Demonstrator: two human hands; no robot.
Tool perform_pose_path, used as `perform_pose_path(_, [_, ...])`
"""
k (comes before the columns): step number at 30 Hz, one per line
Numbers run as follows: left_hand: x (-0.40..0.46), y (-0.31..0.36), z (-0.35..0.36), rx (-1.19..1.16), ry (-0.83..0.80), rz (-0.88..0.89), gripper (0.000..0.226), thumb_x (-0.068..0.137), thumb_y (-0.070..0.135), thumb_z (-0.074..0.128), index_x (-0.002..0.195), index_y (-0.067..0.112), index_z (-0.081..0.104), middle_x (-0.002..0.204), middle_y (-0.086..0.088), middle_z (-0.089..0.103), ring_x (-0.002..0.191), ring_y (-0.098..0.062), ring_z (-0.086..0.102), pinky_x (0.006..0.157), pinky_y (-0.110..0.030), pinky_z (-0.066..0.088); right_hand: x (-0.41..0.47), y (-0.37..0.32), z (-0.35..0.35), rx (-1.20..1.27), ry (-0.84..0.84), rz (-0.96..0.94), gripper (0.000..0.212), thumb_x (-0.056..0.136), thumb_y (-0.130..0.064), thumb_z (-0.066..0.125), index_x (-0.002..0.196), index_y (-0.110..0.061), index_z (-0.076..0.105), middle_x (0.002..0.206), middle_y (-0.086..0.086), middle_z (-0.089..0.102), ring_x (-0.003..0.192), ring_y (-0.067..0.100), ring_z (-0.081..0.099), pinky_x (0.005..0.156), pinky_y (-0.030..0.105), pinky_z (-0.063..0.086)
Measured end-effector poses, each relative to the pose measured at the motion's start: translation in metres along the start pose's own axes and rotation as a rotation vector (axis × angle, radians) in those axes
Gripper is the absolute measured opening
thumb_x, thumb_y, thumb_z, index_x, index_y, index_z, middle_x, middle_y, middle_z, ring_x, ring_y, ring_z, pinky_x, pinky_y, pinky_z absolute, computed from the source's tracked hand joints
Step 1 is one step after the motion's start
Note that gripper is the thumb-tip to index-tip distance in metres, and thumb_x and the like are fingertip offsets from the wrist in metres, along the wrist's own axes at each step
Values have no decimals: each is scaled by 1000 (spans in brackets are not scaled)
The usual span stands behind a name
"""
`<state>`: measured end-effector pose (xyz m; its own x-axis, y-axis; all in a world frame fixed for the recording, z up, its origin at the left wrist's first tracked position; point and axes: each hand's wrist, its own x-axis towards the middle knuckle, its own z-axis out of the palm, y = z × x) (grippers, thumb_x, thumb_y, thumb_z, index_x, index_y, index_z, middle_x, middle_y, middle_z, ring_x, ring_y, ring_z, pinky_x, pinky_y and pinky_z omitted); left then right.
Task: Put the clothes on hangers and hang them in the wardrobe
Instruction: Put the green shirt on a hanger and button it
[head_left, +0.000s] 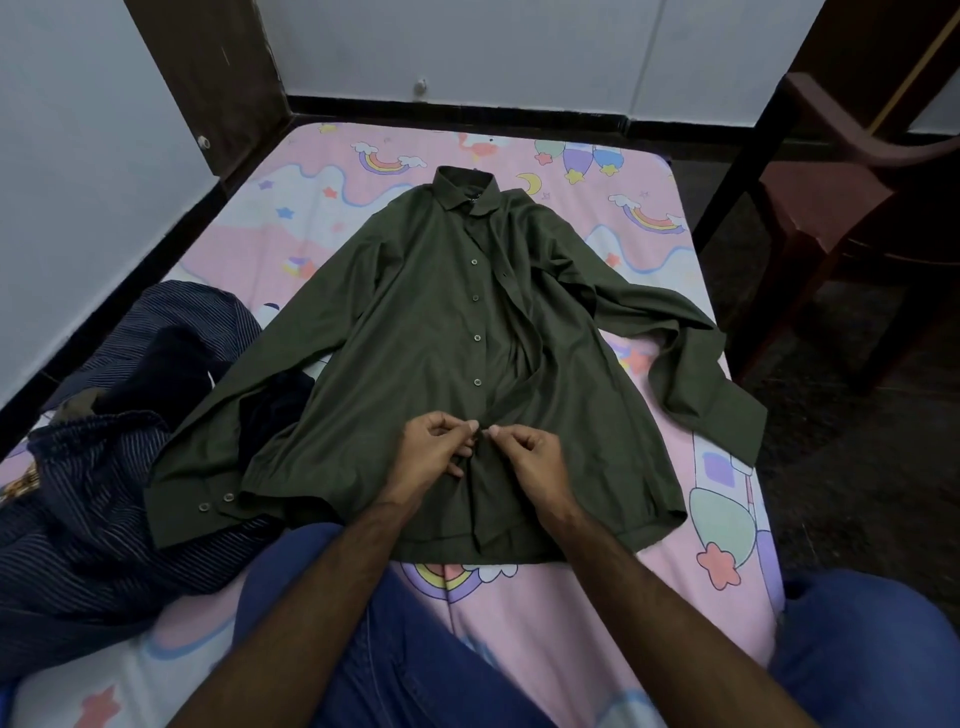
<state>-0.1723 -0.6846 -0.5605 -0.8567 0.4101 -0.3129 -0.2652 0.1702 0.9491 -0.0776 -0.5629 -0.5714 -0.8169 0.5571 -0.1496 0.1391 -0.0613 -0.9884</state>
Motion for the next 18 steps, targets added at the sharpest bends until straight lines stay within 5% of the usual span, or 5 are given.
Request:
perform_pose_path(3, [0, -1, 1, 46, -4, 20, 15, 86, 13, 78, 83, 3, 67, 62, 0, 66, 59, -6, 64, 42, -22, 50, -1, 1, -1, 22, -54, 8, 4, 89, -3, 74, 89, -4, 78, 86, 10, 78, 80, 12, 70, 75, 23, 54])
perform_pose_path(10, [6, -7, 0, 145, 20, 83, 18, 88, -3, 69, 77, 11, 64, 65, -6, 64, 57, -14, 62, 37, -23, 48, 2, -2, -3, 92, -116, 141, 9, 93, -3, 70, 92, -7, 78, 83, 10, 77, 72, 11, 71, 68, 21, 57])
perform_pose_path(18, [11, -10, -2, 170, 13, 151, 24, 87, -7, 69, 88, 14, 58, 72, -7, 64, 51, -5, 60, 40, -22, 47, 5, -2, 6, 15, -42, 160, 5, 89, -4, 75, 91, -1, 72, 72, 11, 74, 61, 13, 71, 57, 19, 55])
